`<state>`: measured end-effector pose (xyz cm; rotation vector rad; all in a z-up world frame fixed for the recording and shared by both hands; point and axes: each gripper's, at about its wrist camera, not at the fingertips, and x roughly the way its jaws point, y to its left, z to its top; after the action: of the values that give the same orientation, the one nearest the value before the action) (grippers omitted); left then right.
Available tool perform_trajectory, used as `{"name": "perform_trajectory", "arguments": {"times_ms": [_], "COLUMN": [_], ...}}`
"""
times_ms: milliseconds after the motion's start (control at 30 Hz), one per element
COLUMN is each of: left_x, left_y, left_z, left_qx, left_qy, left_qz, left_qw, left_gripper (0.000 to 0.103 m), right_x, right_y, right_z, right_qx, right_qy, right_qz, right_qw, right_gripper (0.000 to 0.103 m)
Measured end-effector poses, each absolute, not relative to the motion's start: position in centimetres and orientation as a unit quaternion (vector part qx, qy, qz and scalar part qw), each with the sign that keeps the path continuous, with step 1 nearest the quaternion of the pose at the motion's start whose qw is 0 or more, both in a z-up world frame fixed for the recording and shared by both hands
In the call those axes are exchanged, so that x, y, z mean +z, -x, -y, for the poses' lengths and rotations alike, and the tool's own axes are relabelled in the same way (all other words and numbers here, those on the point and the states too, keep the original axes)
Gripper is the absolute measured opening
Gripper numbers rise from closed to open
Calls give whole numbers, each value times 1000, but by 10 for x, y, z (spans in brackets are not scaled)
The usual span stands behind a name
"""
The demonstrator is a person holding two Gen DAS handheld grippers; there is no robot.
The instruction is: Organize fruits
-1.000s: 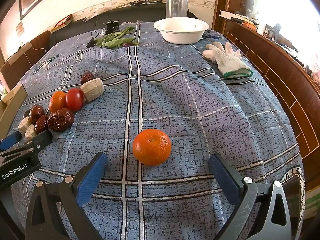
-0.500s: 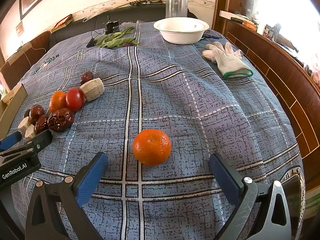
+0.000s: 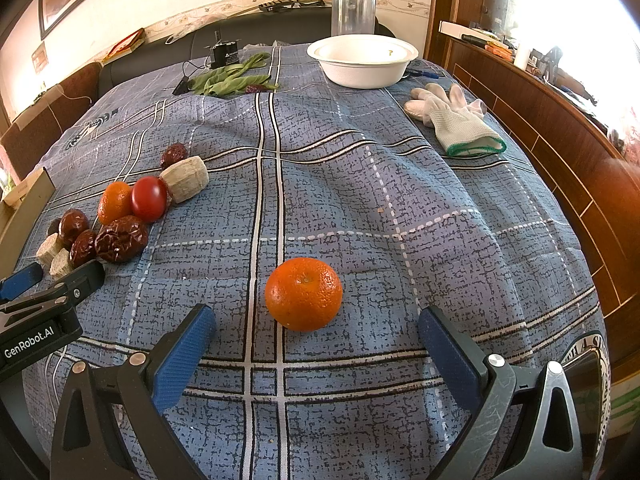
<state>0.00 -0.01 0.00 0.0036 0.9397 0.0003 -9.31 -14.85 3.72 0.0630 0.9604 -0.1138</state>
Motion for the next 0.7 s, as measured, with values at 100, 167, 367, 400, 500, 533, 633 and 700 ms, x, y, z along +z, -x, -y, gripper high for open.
{"name": "perform_trajectory", "arguments": {"times_ms": [100, 167, 367, 400, 500, 533, 633, 700], "left_x": [0, 0, 0, 0, 0, 0, 0, 0], "left_y": [0, 0, 0, 0, 0, 0, 0, -1], "left_z": [0, 0, 0, 0, 0, 0, 0, 0], "left_qx": [0, 0, 0, 0, 0, 0, 0, -1], "left_qy": [-2, -2, -2, -2, -2, -2, -2, -4], "left_qz": [-453, -453, -453, -453, -453, -453, -453, -456], "left_qw": [892, 892, 892, 892, 892, 892, 892, 890], "left_gripper": [103, 103, 103, 103, 103, 103, 103, 103], "right_x": [37, 37, 37, 37, 37, 37, 37, 37], "right_y": [93, 93, 93, 93, 93, 93, 93, 93], "right_z": [149, 149, 148, 148, 149, 149, 149, 149], "right_qx": [-55, -55, -55, -55, -55, -55, -55, -55], "right_qy": [-30, -30, -30, -30, -30, -30, -30, -30], "right_qz": [-462, -462, -462, -462, -462, -461, -462, -462], "right_qw": [885, 885, 885, 885, 885, 885, 885, 885], "right_gripper": [103, 103, 103, 103, 103, 103, 103, 103]}}
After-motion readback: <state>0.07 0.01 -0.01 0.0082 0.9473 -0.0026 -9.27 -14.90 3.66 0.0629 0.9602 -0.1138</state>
